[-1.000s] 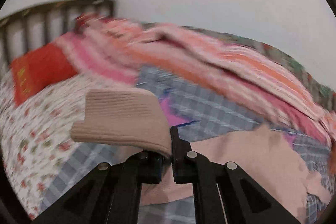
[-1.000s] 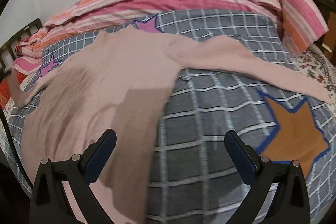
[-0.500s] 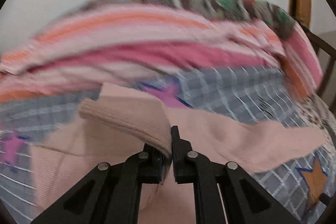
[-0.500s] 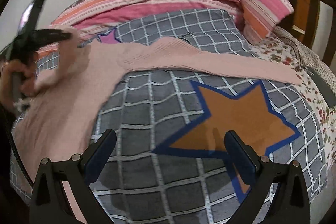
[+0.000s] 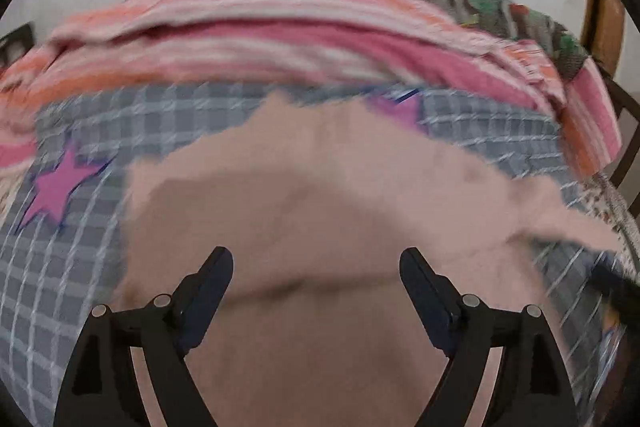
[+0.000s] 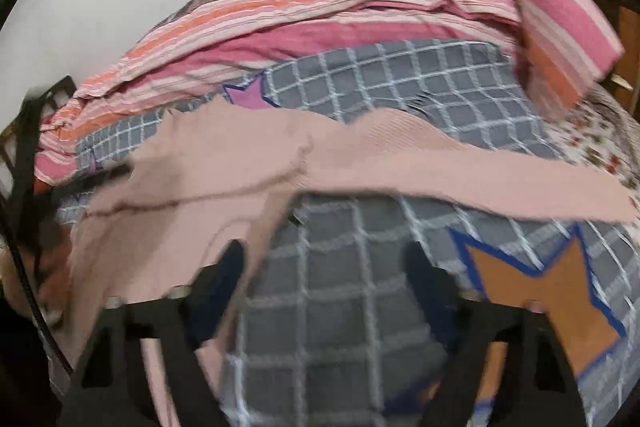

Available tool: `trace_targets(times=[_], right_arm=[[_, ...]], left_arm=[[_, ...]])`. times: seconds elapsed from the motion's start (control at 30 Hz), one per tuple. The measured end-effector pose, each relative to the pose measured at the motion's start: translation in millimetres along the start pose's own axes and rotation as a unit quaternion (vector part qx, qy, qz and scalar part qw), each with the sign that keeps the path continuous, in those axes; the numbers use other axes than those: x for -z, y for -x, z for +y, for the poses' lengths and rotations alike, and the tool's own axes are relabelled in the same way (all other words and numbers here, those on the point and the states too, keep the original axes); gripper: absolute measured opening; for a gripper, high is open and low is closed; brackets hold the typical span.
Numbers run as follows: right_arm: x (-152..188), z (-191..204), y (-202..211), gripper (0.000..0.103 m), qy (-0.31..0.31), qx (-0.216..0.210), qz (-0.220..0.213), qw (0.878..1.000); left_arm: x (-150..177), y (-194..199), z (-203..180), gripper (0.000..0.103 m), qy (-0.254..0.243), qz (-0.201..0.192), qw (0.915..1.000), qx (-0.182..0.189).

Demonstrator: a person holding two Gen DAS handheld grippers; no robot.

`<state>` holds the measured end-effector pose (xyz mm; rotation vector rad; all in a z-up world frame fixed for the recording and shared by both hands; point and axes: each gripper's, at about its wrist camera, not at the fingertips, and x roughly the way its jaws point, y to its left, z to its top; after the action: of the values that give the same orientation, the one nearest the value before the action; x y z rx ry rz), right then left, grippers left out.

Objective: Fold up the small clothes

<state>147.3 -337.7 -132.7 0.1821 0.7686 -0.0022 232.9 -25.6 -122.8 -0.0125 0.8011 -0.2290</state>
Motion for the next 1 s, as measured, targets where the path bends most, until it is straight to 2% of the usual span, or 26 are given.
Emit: trace_targets(times=[0.03, 0.1, 0.2, 0.27, 0.37, 0.4, 0.43, 0.47, 0.5, 0.6, 0.73, 0.77, 0.8, 0.83, 0.87, 0.9, 0.93, 1.0], right_arm=[[-8.3, 4.1, -9.5, 0.059, 0.001, -0.011, 0.003, 1.000], [-20.4, 10.3, -25.5, 0.058, 0.000, -0.021, 0.009, 1.000], [-33.8, 16.5, -46.4, 0.057, -0.004, -0.027, 0.018, 0.999], [-43.7, 19.5, -62.9, 0.052, -0.008, -0.029, 0.029, 0.999], [-55.5, 25.0, -88.1, 0.040, -0.015, -0.016, 0.053, 0.998], [-57.8, 26.7, -96.1, 0.027, -0.015, -0.009, 0.061, 0.998], [-58.8, 28.9, -102.8, 0.006, -0.012, -0.005, 0.070, 0.997], [-59.2, 31.8, -109.0, 0.004, -0.005, 0.006, 0.077, 0.997], [-59.4, 34.5, -111.8, 0.004, 0.006, 0.016, 0.078, 0.997], [-59.0, 29.5, -91.4, 0.003, -0.008, -0.016, 0.031, 0.999], [-46.4, 20.9, -107.1, 0.004, -0.027, 0.002, 0.079, 0.997], [-46.3, 21.3, -106.5, 0.006, -0.029, 0.000, 0.080, 0.996], [-48.1, 21.6, -102.3, 0.012, -0.030, -0.006, 0.078, 0.996], [-51.1, 21.2, -96.5, 0.027, -0.030, -0.018, 0.080, 0.996], [-52.4, 18.1, -90.2, 0.036, -0.031, -0.027, 0.079, 0.996], [-52.6, 12.4, -81.6, 0.050, -0.034, -0.027, 0.068, 0.997], [-50.3, 2.6, -68.0, 0.055, -0.037, -0.012, 0.045, 0.998], [-43.8, -24.8, -44.5, 0.056, -0.046, 0.026, 0.020, 0.998]], left_arm=[[9.2, 2.7, 12.6, 0.085, 0.003, 0.005, 0.9999, -0.013], [26.3, 7.6, 35.4, 0.085, 0.015, 0.009, 0.9993, -0.034], [50.4, 13.1, 65.6, 0.085, 0.043, 0.016, 0.9985, -0.029], [61.3, 12.8, 74.2, 0.085, 0.052, 0.017, 0.9983, -0.021], [77.7, 17.0, 79.5, 0.085, 0.041, -0.011, 0.9991, -0.006], [78.7, 17.3, 79.6, 0.085, 0.041, -0.014, 0.9991, -0.005], [78.3, 15.4, 80.5, 0.086, 0.044, -0.014, 0.9989, -0.005], [77.8, 13.9, 80.5, 0.086, 0.044, -0.013, 0.9989, -0.006], [77.2, 12.7, 79.5, 0.087, 0.042, -0.012, 0.9990, -0.006], [76.1, 12.4, 77.0, 0.087, 0.044, -0.016, 0.9989, -0.004], [76.4, 11.6, 76.5, 0.087, 0.043, -0.013, 0.9990, -0.006], [76.6, 11.6, 75.8, 0.087, 0.041, -0.013, 0.9990, -0.008], [76.7, 11.7, 75.1, 0.088, 0.040, -0.012, 0.9991, -0.009], [76.5, 11.5, 74.7, 0.088, 0.039, -0.011, 0.9991, -0.010], [76.2, 11.1, 74.5, 0.088, 0.038, -0.010, 0.9992, -0.011], [76.0, 10.9, 74.7, 0.088, 0.037, -0.010, 0.9992, -0.012], [75.8, 10.7, 74.1, 0.088, 0.036, -0.009, 0.9992, -0.013], [75.6, 10.1, 73.2, 0.089, 0.033, -0.008, 0.9993, -0.016]])
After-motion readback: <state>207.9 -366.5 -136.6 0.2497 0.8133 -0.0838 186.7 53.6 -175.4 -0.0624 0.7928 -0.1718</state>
